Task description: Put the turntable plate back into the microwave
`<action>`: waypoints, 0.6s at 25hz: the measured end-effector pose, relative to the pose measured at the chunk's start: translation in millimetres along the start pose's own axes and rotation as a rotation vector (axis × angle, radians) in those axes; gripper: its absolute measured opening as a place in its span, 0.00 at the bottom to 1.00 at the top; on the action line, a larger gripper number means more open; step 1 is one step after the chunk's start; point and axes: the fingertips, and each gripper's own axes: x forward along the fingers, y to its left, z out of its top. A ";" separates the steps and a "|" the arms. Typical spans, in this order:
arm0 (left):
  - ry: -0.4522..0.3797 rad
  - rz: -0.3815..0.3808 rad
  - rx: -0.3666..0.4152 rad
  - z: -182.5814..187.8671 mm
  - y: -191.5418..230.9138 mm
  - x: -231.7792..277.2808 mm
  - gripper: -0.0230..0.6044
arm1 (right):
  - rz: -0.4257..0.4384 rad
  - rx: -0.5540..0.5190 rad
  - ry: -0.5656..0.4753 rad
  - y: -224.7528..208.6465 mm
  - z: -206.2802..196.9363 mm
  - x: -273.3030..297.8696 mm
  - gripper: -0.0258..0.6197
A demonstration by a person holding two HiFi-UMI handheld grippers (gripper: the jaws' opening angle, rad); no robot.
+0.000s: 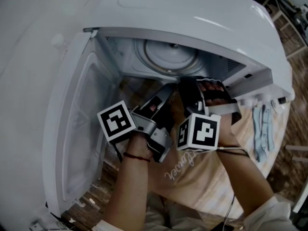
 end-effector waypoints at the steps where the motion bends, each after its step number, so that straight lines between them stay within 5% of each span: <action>1: 0.001 0.001 0.001 -1.0 0.4 -1.1 0.20 | -0.001 0.001 -0.002 1.6 0.0 -1.9 0.15; 15: 0.029 0.008 0.060 -20.8 -8.2 -12.9 0.13 | -0.040 0.082 -0.025 0.1 1.5 -31.6 0.15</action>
